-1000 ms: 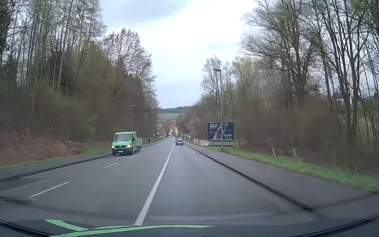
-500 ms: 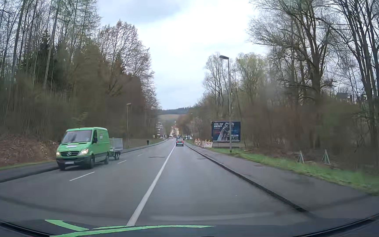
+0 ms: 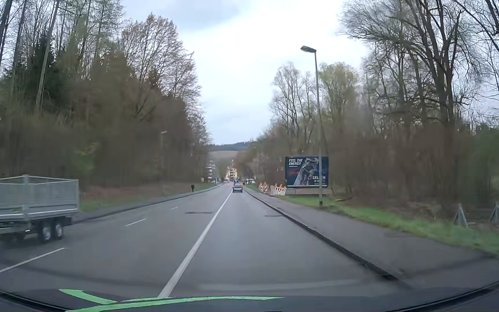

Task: Follow the waypoints while adhering to traffic rules and regulations

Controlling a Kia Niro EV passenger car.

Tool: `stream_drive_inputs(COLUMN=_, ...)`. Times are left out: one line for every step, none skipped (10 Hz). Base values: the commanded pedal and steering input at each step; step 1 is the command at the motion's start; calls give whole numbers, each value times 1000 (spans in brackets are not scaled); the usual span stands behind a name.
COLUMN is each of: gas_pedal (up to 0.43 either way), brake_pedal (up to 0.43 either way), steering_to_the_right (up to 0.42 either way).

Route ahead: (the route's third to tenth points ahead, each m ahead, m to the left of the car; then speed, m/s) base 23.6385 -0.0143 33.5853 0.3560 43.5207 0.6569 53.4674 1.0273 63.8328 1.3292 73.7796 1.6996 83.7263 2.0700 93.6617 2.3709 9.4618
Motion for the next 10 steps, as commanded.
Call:
stream_drive_inputs(gas_pedal=0, brake_pedal=0, steering_to_the_right=-7)
stream_drive_inputs(gas_pedal=0, brake_pedal=0, steering_to_the_right=-8)
stream_drive_inputs(gas_pedal=0, brake_pedal=0, steering_to_the_right=-9)
stream_drive_inputs(gas_pedal=0, brake_pedal=0, steering_to_the_right=-9)
stream_drive_inputs(gas_pedal=0, brake_pedal=0, steering_to_the_right=-9)
stream_drive_inputs(gas_pedal=0, brake_pedal=0, steering_to_the_right=-9)
stream_drive_inputs(gas_pedal=0, brake_pedal=0, steering_to_the_right=-9)
stream_drive_inputs(gas_pedal=0, brake_pedal=0, steering_to_the_right=-9)
stream_drive_inputs(gas_pedal=0, brake_pedal=0, steering_to_the_right=-9)
stream_drive_inputs(gas_pedal=0, brake_pedal=0, steering_to_the_right=-9)
